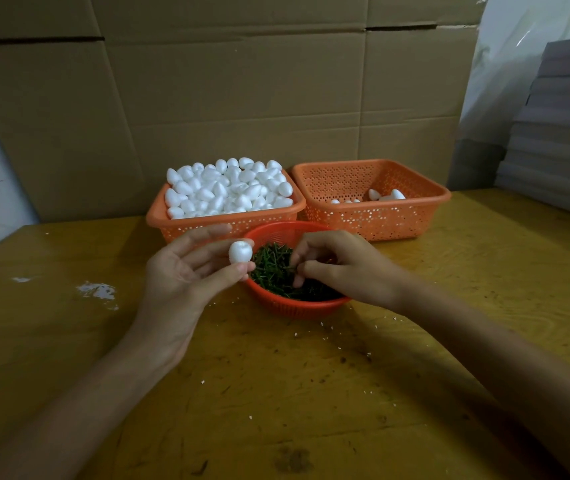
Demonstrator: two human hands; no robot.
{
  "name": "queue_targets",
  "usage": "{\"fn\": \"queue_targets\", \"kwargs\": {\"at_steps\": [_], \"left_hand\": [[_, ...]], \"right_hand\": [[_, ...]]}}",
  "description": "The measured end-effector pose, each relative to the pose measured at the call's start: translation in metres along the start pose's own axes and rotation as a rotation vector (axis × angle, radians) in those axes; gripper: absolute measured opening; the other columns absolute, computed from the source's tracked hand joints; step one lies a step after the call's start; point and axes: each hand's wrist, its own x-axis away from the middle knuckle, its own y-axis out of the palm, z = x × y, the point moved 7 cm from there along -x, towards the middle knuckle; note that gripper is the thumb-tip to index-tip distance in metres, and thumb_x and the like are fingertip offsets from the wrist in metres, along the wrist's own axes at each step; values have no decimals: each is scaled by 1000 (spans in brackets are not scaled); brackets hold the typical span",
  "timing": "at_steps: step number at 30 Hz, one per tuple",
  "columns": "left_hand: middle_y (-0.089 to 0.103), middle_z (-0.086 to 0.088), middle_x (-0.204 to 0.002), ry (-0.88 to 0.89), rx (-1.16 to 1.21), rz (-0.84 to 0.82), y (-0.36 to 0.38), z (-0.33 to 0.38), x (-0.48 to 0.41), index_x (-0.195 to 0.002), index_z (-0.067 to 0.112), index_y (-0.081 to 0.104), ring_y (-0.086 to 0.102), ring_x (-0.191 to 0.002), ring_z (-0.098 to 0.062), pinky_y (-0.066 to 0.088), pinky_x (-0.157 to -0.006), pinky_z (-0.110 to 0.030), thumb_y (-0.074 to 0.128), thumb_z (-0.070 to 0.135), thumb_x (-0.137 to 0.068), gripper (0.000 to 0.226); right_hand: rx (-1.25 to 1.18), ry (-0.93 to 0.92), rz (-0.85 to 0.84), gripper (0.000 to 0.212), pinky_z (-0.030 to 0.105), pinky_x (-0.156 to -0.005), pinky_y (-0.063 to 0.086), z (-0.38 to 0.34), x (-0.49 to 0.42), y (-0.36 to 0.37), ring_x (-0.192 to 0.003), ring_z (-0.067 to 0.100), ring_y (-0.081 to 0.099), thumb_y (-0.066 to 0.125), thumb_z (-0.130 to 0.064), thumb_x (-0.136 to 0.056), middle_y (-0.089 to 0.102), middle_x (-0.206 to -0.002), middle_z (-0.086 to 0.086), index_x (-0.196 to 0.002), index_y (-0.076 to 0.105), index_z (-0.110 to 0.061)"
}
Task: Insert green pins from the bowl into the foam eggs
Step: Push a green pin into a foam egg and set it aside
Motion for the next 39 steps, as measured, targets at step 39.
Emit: {"fn": "queue_targets", "kwargs": {"at_steps": [39], "left_hand": [[78, -13, -110, 100, -81, -41, 4, 8, -2, -127, 15, 59, 76, -108, -28, 61, -91, -33, 90, 6, -67, 68]], "right_hand": [[62, -27, 49, 13, 43, -83, 55, -3, 1, 4, -84, 7, 72, 66, -12, -96, 78, -84, -14, -102, 73, -22]]}}
